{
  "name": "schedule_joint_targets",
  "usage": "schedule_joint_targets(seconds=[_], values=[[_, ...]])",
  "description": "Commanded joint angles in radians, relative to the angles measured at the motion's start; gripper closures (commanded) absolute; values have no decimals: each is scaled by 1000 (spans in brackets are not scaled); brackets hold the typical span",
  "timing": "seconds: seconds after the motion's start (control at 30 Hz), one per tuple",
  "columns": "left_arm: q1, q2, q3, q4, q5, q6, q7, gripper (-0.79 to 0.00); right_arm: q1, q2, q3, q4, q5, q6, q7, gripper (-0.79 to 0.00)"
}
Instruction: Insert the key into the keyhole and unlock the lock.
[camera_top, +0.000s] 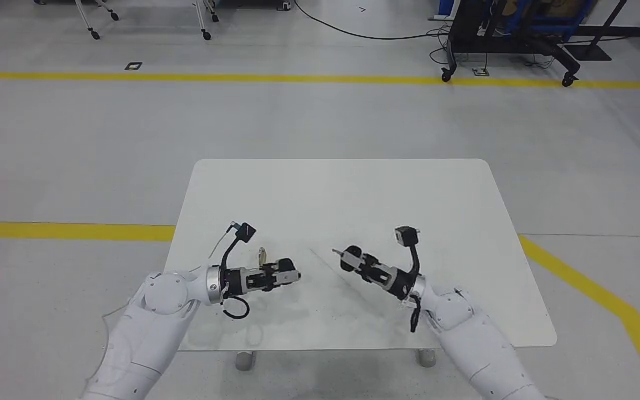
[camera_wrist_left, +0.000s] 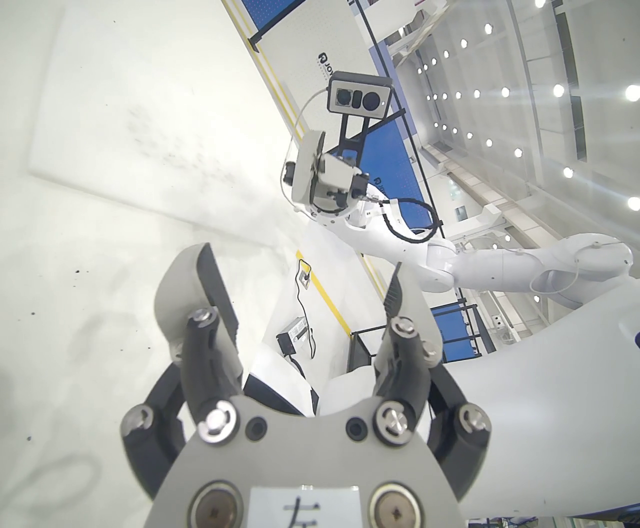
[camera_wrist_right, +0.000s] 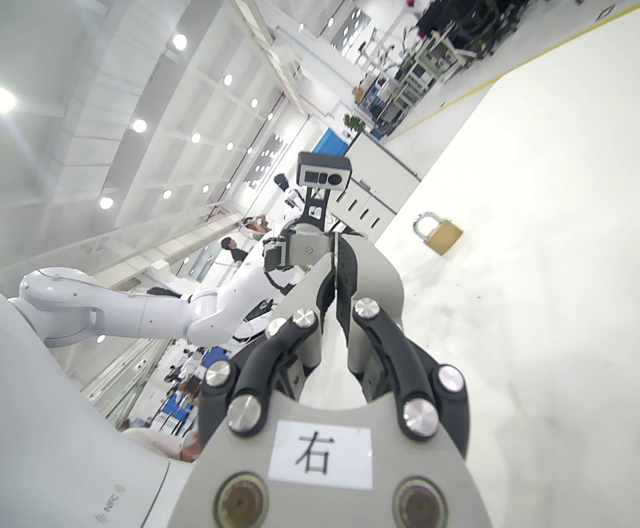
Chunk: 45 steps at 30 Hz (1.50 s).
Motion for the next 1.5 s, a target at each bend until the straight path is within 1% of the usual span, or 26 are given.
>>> schedule_joint_targets(seconds=[0.0,0.07,0.1,0.17,0.23,0.27,0.3,0.37,0.4,0.43,0.5,0.6,0.63,0.67,0.7,0.77,0.8,0.9,0.97,1.07,1.27,1.37,1.4,1.43,1.47], values=[[-6,1,4,-17,49,13,7,-785,-19,6,31,-8,3,1,-17,0],[-18,7,-11,-82,194,32,63,-785,-19,6,31,-8,3,1,-17,0],[-11,10,-26,-117,230,43,94,-785,-19,6,31,-8,3,1,-17,0],[7,22,-87,-195,293,64,128,-785,-19,6,31,-8,3,1,-17,0],[37,38,-160,-279,391,94,133,-785,-19,6,31,-8,3,1,-17,0],[56,46,-196,-323,481,123,142,-785,-19,6,31,-8,3,1,-17,0],[74,54,-226,-376,649,175,155,-785,-19,6,31,-8,3,1,-17,0],[125,61,-221,-472,929,277,187,-785,-19,6,31,-8,3,1,-17,0],[146,61,-200,-495,1032,312,199,-785,-19,6,31,-8,3,1,-17,0],[159,60,-172,-506,1083,327,212,-785,-19,6,31,-8,3,1,-17,0],[163,56,-120,-488,1132,325,231,-785,-19,6,31,-8,3,1,-17,0],[130,48,-45,-421,1185,326,235,-785,-19,6,31,-8,3,1,-17,0],[114,45,-17,-399,1225,337,233,-770,-19,6,31,-8,3,1,-17,0],[98,41,9,-378,1264,353,234,-662,-19,6,31,-8,3,1,-17,0],[85,37,34,-361,1295,370,244,-625,-19,6,31,-8,3,1,-17,0],[62,29,73,-326,1307,383,263,-542,-19,6,31,-8,3,1,-17,0],[47,25,86,-308,1312,387,268,-520,-19,6,31,-8,3,1,-17,0],[14,17,111,-269,1322,407,285,-499,-19,6,31,-8,3,1,-17,0],[4,13,117,-260,1318,421,301,-459,-19,6,31,-8,3,1,-17,0],[-1,10,115,-261,1319,440,323,-431,-19,6,31,-8,3,1,-17,0],[-3,8,114,-256,1344,456,317,-326,-19,6,31,-8,3,1,-17,0],[-3,7,115,-256,1347,464,308,-222,-19,6,31,-8,3,1,-17,0],[-2,6,114,-258,1350,471,309,-209,-19,6,31,-8,3,1,-17,0],[0,6,113,-260,1351,476,312,-18,-19,6,31,-8,3,1,-17,0],[2,6,113,-260,1354,477,313,0,-19,6,31,-8,3,1,-17,0]])
